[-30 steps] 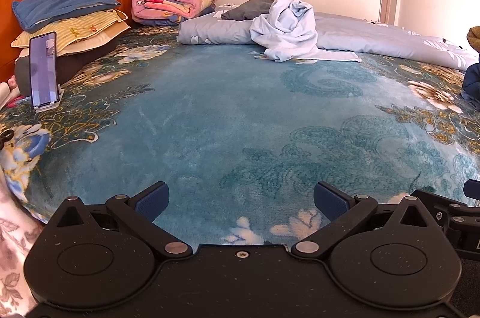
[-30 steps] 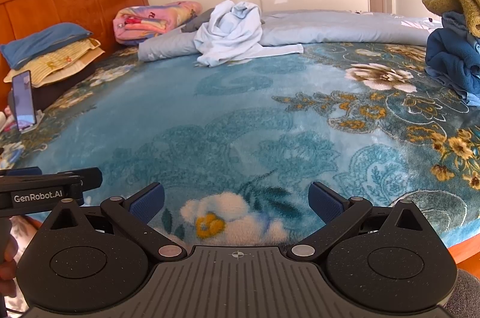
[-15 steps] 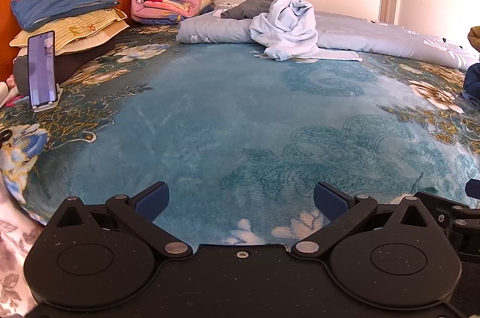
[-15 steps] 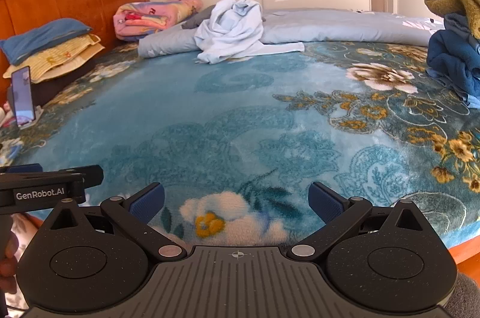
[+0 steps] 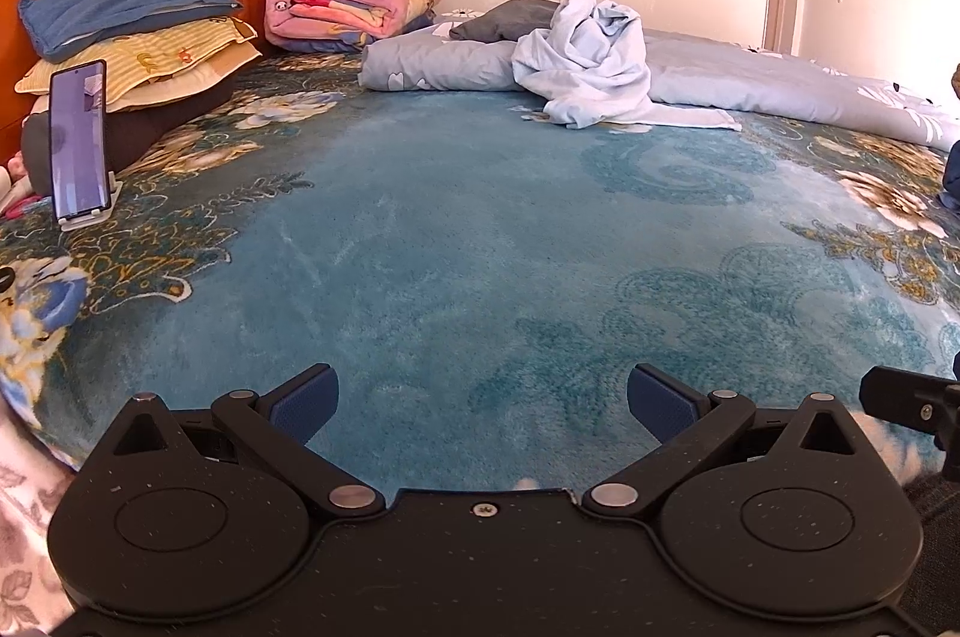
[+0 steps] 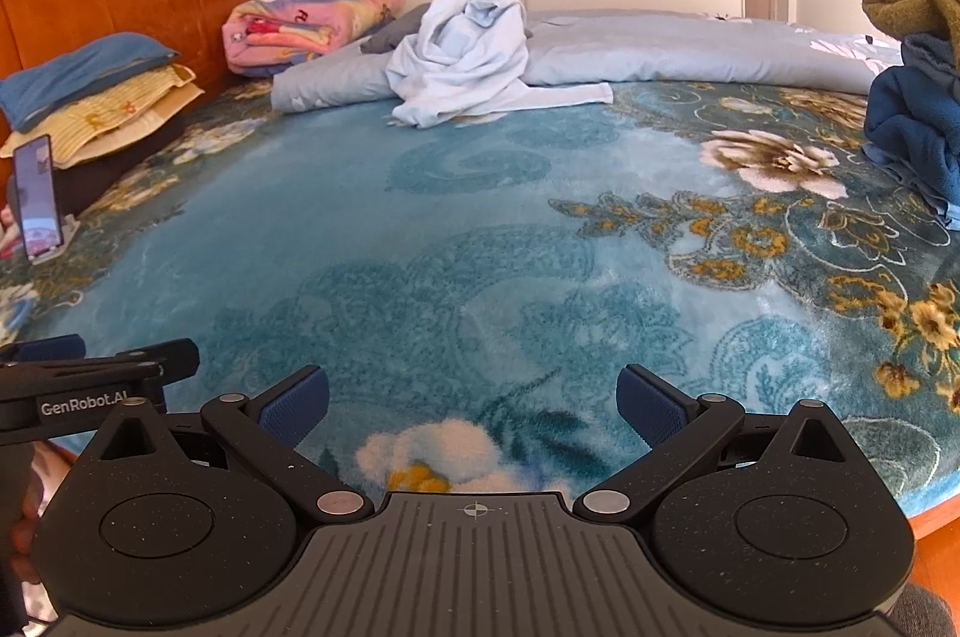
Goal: Fold clothes
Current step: 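Move both grippers toward the crumpled light-blue T-shirt on the bed, then grasp the hem of the light-blue T-shirt with the left gripper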
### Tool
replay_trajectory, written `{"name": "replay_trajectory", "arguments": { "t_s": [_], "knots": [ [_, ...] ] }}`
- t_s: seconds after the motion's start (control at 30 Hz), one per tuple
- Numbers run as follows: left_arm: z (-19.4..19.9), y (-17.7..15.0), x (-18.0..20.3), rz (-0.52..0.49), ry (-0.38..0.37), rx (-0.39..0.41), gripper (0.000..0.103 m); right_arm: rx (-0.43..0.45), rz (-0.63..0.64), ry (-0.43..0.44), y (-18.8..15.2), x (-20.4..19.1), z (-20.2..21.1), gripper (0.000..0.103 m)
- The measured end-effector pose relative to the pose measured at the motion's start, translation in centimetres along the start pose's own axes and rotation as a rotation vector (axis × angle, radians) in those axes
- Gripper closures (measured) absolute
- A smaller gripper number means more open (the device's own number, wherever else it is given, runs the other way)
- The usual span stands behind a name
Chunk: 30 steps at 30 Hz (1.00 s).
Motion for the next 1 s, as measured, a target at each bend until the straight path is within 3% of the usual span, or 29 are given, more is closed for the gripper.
{"name": "replay_trajectory", "arguments": {
  "t_s": [0.4, 0.8, 1.0],
  "knots": [
    [-3.5, 2.9, -0.5, -0.049, -0.022, 0.057, 0.001, 0.018, -0.009, -0.024, 4.5, 1.2, -3.9, 0.0],
    [-10.1, 8.0, -1.8, 0.065, -0.028, 0.008, 0.001, 0.044, -0.054, -0.052, 9.8, 2.7, -10.0, 0.0],
    [-13.1, 10.1, -1.2, 0.064, -0.026, 0.008, 0.001, 0.033, -0.137, -0.091, 11.3, 4.2, -13.0, 0.0]
  ]
}}
Point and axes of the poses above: each gripper's, at about its wrist camera, not at the fingertips, and z roughly against the way its jaws point, x to its right, y to its top, the point moved 8 cm from there along -z, roughly the way its jaws point, and after that the axes turned 14 degrees about z, right-handed, at the moved point
